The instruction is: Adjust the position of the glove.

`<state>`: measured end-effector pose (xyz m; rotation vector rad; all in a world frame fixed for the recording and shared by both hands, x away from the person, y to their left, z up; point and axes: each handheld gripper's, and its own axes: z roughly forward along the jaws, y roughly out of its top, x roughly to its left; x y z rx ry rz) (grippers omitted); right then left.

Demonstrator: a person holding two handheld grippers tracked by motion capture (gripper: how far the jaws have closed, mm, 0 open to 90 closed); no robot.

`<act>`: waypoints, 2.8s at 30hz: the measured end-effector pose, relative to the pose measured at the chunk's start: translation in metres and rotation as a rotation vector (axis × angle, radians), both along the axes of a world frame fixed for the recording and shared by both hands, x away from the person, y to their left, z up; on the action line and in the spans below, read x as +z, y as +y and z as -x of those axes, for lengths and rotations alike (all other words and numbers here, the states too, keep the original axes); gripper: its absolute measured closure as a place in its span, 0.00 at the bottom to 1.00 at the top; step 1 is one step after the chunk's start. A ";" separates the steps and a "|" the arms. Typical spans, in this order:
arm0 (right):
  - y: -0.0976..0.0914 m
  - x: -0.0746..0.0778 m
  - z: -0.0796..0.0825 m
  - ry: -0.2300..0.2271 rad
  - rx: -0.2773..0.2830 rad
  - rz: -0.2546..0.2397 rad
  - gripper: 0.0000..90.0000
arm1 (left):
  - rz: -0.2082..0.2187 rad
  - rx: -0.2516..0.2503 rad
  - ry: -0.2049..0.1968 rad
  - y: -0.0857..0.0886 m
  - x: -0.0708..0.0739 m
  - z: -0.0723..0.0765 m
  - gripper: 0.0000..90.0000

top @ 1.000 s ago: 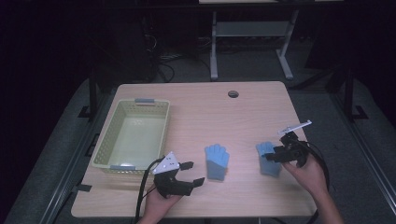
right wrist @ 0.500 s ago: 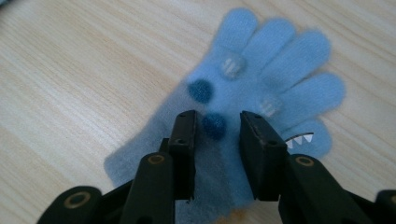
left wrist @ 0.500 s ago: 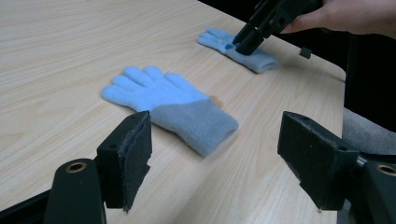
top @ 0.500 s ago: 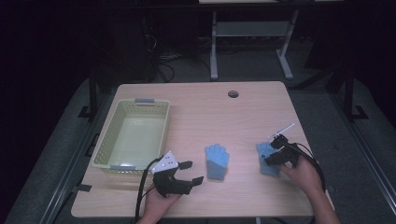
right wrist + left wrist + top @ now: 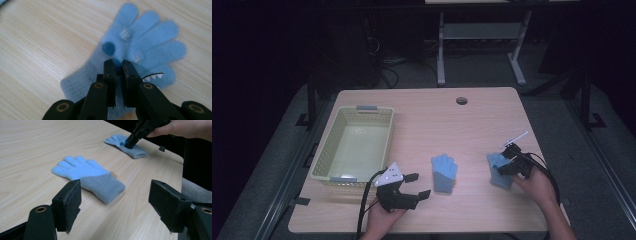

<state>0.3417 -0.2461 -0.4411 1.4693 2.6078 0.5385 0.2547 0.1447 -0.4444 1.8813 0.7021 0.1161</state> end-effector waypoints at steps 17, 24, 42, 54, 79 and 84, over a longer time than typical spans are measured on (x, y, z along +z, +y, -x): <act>0.001 0.041 0.011 -0.096 0.018 -0.035 0.93 | 0.021 -0.001 0.022 0.001 0.002 0.001 0.29; 0.020 0.063 0.014 -0.136 0.069 -0.028 0.93 | 0.008 -0.002 0.017 0.001 0.001 0.001 0.29; 0.077 0.089 0.013 -0.169 0.210 -0.036 0.93 | 0.010 0.008 0.007 0.002 0.002 0.001 0.29; 0.107 0.088 0.011 -0.142 0.270 -0.064 0.93 | 0.012 0.015 0.011 0.004 0.002 0.000 0.29; 0.160 0.061 0.003 -0.055 0.310 -0.098 0.93 | 0.006 0.050 -0.011 0.010 0.006 0.000 0.29; 0.165 0.053 0.003 -0.038 0.310 -0.086 0.93 | 0.025 0.073 -0.012 0.012 0.008 -0.001 0.29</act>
